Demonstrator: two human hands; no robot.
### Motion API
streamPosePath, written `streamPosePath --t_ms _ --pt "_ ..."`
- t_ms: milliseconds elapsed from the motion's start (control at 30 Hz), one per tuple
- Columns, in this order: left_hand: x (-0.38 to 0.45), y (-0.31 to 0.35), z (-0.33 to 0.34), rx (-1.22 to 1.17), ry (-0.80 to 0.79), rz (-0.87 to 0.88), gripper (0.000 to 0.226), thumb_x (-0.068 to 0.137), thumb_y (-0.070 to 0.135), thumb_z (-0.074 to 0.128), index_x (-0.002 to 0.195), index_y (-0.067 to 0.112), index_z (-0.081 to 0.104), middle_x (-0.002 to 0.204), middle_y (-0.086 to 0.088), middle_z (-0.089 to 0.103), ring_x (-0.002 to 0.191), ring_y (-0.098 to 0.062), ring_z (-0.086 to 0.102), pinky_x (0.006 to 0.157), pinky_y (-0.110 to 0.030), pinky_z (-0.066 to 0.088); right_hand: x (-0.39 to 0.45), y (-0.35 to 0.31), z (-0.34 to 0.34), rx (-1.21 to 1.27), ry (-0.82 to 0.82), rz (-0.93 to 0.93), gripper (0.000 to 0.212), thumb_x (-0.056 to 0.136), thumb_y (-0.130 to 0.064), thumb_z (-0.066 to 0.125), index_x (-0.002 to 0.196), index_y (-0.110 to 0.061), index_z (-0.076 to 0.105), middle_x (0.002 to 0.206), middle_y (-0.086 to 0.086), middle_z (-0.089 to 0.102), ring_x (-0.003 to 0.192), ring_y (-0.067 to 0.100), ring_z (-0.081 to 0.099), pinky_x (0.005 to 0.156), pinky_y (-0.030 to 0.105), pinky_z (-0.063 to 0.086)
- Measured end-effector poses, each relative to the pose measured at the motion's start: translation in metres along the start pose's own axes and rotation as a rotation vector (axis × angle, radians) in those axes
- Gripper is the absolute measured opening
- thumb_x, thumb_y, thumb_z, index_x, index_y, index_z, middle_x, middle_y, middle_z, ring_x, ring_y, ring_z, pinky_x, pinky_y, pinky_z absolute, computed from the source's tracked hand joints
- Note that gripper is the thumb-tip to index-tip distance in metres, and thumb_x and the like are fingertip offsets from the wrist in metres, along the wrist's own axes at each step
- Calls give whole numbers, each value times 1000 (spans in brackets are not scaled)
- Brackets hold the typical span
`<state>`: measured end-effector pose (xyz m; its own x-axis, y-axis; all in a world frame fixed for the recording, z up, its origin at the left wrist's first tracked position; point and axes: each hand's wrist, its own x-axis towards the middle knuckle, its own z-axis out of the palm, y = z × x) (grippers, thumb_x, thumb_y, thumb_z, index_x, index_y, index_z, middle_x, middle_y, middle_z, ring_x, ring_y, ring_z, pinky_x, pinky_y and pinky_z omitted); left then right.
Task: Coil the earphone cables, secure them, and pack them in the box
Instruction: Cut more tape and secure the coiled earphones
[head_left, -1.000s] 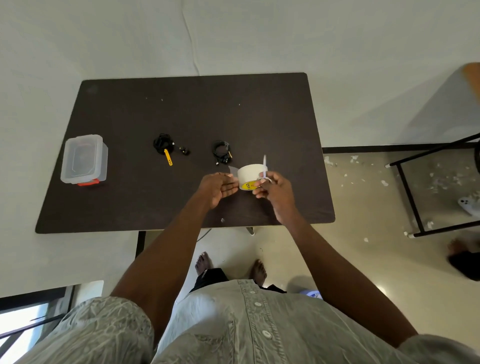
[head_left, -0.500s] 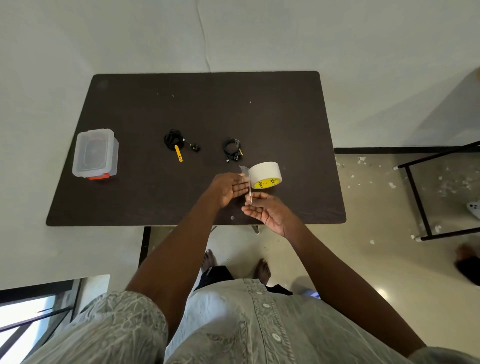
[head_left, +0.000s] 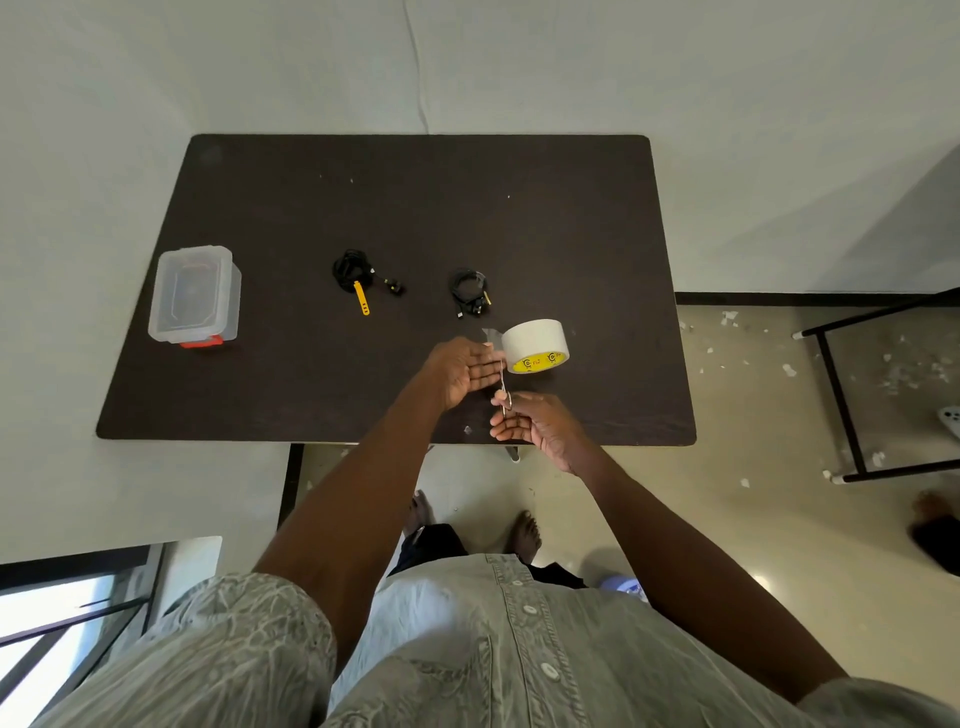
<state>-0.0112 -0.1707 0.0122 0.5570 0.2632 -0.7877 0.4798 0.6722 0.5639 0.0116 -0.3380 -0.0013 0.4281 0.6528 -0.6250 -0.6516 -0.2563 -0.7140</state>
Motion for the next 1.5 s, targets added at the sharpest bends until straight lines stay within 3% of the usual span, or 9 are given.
streamPosePath --t_ms 200,300,533,1000,1133,1267,1500 --pt "1 -1 1 10 -3 -9 13 94 6 47 98 3 59 102 -16 69 102 -30 65 82 -35 54 6 2 0 9 -6 -19 33 90 -21 66 112 4 63 84 15 69 75 27 69 80 34 57" --pt "3 -2 2 11 -4 -5 14 94 6 47 98 3 60 101 -16 69 99 -29 66 83 -35 54 7 1 0 26 -6 -28 26 91 -19 65 108 1 64 84 15 69 74 26 69 79 34 56" --pt "3 -5 3 19 -1 7 16 94 6 47 94 2 63 97 -15 70 94 -27 68 83 -36 53 12 -2 -1 30 -7 -44 33 91 -20 66 111 6 63 84 17 68 74 26 69 73 30 58" --pt "-1 -1 7 35 20 42 20 96 5 44 108 -1 60 92 -14 70 83 -24 70 68 -34 56 13 -5 -3 17 -15 -72 26 89 -20 68 104 1 67 81 15 69 70 25 68 72 31 57" --pt "-1 -2 8 35 29 36 17 95 5 45 97 1 62 95 -16 70 86 -25 70 75 -36 56 14 -4 -4 6 -8 -65 24 89 -20 68 102 0 67 80 15 69 70 25 68 72 32 57" --pt "-2 -2 9 21 28 28 15 94 6 47 93 2 62 93 -14 69 84 -25 69 71 -34 56 14 0 -7 -3 3 -57 23 89 -21 68 102 -2 68 79 13 70 70 25 68 71 31 57" --pt "-6 1 10 12 30 1 15 94 6 47 98 2 61 97 -14 70 82 -23 69 53 -27 55 13 -4 -9 23 -18 -73 40 80 -28 72 106 2 65 80 14 69 71 25 68 72 31 57"
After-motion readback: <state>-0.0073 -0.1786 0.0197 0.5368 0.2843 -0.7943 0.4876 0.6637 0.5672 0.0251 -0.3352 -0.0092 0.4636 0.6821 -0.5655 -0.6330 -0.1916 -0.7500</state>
